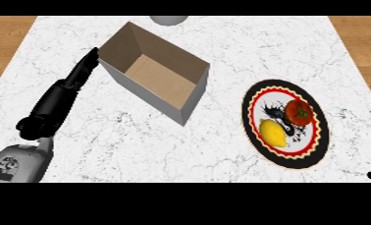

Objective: Pick the tomato from the plate and place it in the cardboard box

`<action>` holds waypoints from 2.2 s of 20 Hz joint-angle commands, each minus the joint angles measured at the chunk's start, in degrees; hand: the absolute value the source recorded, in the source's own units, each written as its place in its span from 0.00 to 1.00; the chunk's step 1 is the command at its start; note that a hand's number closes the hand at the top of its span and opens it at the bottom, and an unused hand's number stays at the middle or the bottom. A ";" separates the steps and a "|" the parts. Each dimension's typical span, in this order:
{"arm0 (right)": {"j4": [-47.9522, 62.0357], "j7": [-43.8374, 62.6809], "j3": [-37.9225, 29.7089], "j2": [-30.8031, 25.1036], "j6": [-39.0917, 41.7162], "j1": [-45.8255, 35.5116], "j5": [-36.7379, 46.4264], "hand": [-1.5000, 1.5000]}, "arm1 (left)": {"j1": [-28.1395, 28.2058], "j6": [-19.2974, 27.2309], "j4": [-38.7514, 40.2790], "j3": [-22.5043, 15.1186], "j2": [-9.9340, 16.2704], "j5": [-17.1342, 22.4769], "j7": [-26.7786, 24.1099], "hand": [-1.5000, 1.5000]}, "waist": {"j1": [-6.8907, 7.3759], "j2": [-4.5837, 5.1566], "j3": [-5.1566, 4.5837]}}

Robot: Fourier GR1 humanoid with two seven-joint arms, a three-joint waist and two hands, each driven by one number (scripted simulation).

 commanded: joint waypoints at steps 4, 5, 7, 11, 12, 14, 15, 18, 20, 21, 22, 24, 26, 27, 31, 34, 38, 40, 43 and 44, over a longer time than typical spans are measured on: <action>-9.90 24.94 9.06 -4.87 15.26 -3.86 12.64 0.00 | -2.55 -1.78 0.76 0.41 0.11 0.01 0.27 0.50 | 2.23 0.40 -0.02; -11.09 28.07 11.73 -3.95 16.82 -5.26 15.17 0.00 | -3.39 -2.02 0.67 0.99 -0.24 1.00 1.44 0.50 | 2.28 0.35 0.03; -12.00 34.36 14.62 -3.91 21.45 -7.41 19.00 0.00 | -3.82 -1.04 -1.04 -1.63 -1.75 -0.94 3.16 0.50 | 2.50 0.30 0.05; -15.67 48.12 20.75 -0.71 32.84 -16.36 20.43 0.00 | -1.76 -3.13 0.60 -0.31 -0.61 -0.53 -0.03 0.50 | 3.20 0.34 0.02; -12.13 48.18 23.34 1.41 33.92 -19.24 21.36 0.00 | -5.19 -2.76 1.99 0.54 -1.78 0.36 3.15 0.50 | 2.66 0.38 0.12; -9.36 50.33 26.13 5.05 36.80 -22.44 22.02 0.00 | -2.41 -2.97 2.81 0.38 -2.28 -1.08 -2.05 0.50 | 2.23 0.24 0.16; -10.91 52.45 25.43 6.45 38.87 -23.29 20.90 0.00 | 0.40 -0.74 -1.95 -2.21 -3.52 -3.73 0.63 0.50 | 2.07 0.02 0.19; -4.00 55.06 29.74 13.53 41.35 -30.04 23.86 0.00 | -2.45 -1.43 -0.43 -1.01 -4.37 -3.38 2.92 0.50 | 1.91 0.11 0.21; -3.60 52.55 27.31 14.72 41.28 -27.93 24.77 0.00 | -0.09 -4.04 -2.11 1.89 -2.77 -2.64 1.74 0.50 | 1.33 -0.04 0.24; 0.37 51.28 28.02 16.24 37.98 -27.99 26.05 0.00 | -3.03 -5.85 4.09 5.30 -1.35 -0.68 -1.39 0.50 | 1.21 0.06 0.24; -5.97 58.00 29.21 18.35 46.08 -31.19 24.80 0.00 | 0.20 -4.43 0.00 2.79 -3.07 -2.50 0.54 0.50 | 1.35 -0.04 0.21; 2.67 51.34 27.12 18.46 40.34 -29.17 27.98 0.00 | -1.15 -5.21 0.81 4.18 -3.56 -2.77 0.37 0.50 | 1.14 -0.02 0.24; 4.05 51.92 25.45 18.45 42.81 -32.88 29.25 0.00 | -2.63 -4.79 0.78 4.38 -4.32 -3.49 1.95 0.50 | 1.13 -0.01 0.24; 4.61 54.54 28.12 20.69 43.21 -33.99 31.92 0.00 | 2.45 -3.52 -0.92 2.55 -5.49 -5.41 -1.86 0.50 | 1.36 -0.03 0.23; 6.66 48.54 25.65 21.41 38.21 -28.72 35.21 0.00 | 1.28 -6.36 1.08 5.40 -5.68 -5.38 -2.68 0.50 | 0.97 -0.05 0.24; 12.07 45.36 23.29 23.25 39.41 -32.30 35.84 0.00 | 0.80 -7.98 -1.26 6.41 -5.85 -5.39 0.46 0.50 | 1.11 -0.05 0.25; 12.20 47.84 23.82 24.56 40.01 -30.40 39.57 0.00 | -2.50 -9.70 2.41 8.53 -5.75 -5.00 0.24 0.50 | 0.88 -0.02 0.24; 17.62 46.93 22.82 27.34 40.12 -34.66 40.50 0.00 | -0.70 -8.78 0.84 7.77 -7.44 -6.50 0.34 0.50 | 1.09 0.00 0.24; 23.47 40.70 19.77 25.59 34.29 -32.85 40.78 0.00 | -1.70 -8.25 1.49 8.15 -7.99 -8.27 -0.39 0.50 | 1.03 0.02 0.25; 24.40 40.19 18.87 25.97 35.26 -34.10 40.82 0.00 | -1.37 -8.51 -2.18 7.35 -9.39 -7.20 3.56 0.50 | 1.11 -0.02 0.26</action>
